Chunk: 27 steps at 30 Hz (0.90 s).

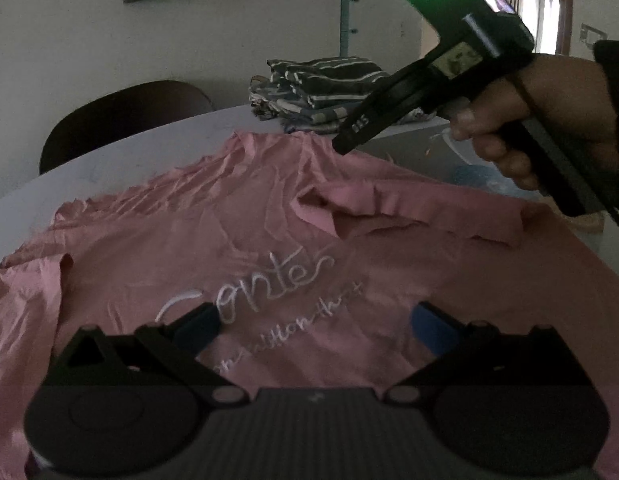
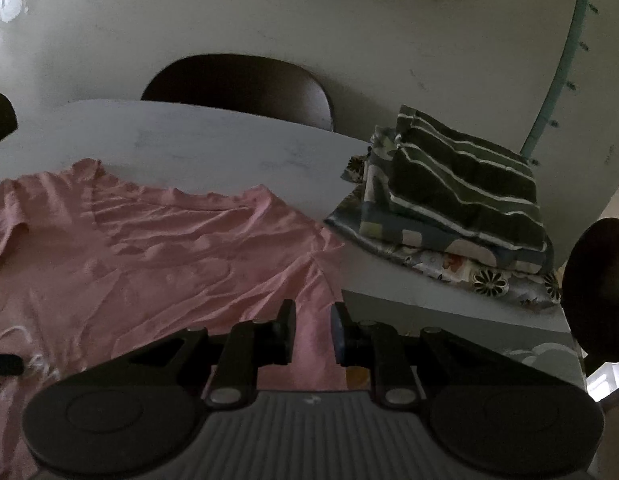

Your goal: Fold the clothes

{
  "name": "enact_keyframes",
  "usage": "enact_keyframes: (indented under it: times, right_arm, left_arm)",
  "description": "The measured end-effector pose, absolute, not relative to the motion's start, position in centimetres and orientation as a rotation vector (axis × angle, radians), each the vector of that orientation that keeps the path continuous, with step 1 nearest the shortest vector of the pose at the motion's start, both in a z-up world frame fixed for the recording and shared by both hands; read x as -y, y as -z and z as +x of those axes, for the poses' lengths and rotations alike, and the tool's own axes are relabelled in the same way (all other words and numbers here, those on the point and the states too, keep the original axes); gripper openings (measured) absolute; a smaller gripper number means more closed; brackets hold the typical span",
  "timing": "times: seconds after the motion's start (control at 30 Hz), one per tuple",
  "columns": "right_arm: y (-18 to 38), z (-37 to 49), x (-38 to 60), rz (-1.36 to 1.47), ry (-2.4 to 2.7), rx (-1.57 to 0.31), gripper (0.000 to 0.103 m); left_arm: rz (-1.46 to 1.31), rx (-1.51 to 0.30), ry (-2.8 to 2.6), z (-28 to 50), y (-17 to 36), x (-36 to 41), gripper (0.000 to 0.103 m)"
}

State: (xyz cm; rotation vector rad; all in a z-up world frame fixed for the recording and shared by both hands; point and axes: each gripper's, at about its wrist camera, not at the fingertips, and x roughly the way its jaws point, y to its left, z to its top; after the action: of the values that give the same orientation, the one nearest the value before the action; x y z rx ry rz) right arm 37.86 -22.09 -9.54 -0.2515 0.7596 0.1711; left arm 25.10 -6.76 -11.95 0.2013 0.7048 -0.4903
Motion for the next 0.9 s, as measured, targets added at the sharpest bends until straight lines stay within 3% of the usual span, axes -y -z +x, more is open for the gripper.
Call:
enact_keyframes:
  times: [0.57,0.6,0.7,0.9]
  right_arm:
    - [10.7,37.8,21.8,-0.275,-0.212,-0.765,0.019]
    - [10.6,37.7,21.7,-0.279,-0.219,-0.758,0.022]
    - [10.5,37.9,21.5,-0.288,-0.232,-0.749,0.042]
    - [11.0,38.3,21.7,-0.266,-0.235,-0.757,0.042]
  left_arm:
    - [0.202,-0.704,0.493,24.9,11.8,6.7,0.103]
    - [0.202,-0.704,0.493,24.9,11.8,6.7,0.103]
    - [0.203,-0.704,0.495,24.9,11.9,6.7,0.103]
    - [0.204,-0.704,0.499,24.9,11.9,6.6,0.103]
